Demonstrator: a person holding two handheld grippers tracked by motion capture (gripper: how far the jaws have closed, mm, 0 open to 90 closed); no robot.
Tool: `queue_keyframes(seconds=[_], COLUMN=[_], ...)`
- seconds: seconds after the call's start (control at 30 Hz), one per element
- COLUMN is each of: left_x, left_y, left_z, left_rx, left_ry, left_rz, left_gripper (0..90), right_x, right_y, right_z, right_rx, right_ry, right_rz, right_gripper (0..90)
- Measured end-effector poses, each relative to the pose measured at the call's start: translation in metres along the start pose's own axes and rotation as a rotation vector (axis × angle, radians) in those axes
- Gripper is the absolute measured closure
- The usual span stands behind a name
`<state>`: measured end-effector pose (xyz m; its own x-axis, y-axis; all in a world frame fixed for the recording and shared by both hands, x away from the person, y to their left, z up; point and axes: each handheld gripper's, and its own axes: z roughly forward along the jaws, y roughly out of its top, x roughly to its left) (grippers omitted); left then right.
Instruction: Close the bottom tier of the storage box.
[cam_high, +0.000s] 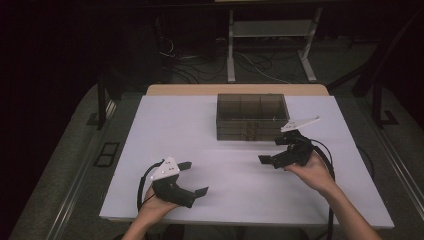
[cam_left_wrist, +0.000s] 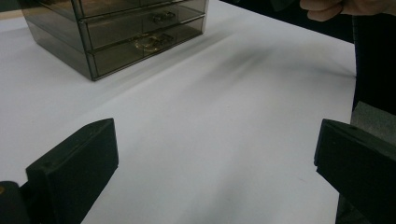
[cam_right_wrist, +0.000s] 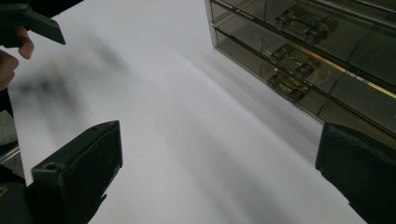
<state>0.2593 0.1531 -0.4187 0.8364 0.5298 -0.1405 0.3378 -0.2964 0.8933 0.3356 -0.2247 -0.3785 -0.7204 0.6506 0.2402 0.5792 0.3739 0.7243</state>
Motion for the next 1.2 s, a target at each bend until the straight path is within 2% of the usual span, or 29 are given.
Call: queue_keyframes(seconds=[0.47,0.67,1.2], left_x=[0.002,0.003,0.004], left_y=[0.0,-0.001,-0.001], left_z=[0.0,0.0,0.002], left_rx=[0.005,0.007,0.028], left_ry=[0.008,0.012,0.011], left_rz=[-0.006,-0.013,-0.018], left_gripper=[0.0,0.0,0.0], right_x=[0.0,0.001,0.006], right_y=[-0.026,-0.038,-0.073], right_z=[-0.026,-0.031,-0.039], right_rx=[-0.062,-0.093,-0.141], right_ry=[-0.022,-0.026,-0.057], right_rz=[0.047,0.07,0.085], right_gripper=[0.3,0.3,0.3])
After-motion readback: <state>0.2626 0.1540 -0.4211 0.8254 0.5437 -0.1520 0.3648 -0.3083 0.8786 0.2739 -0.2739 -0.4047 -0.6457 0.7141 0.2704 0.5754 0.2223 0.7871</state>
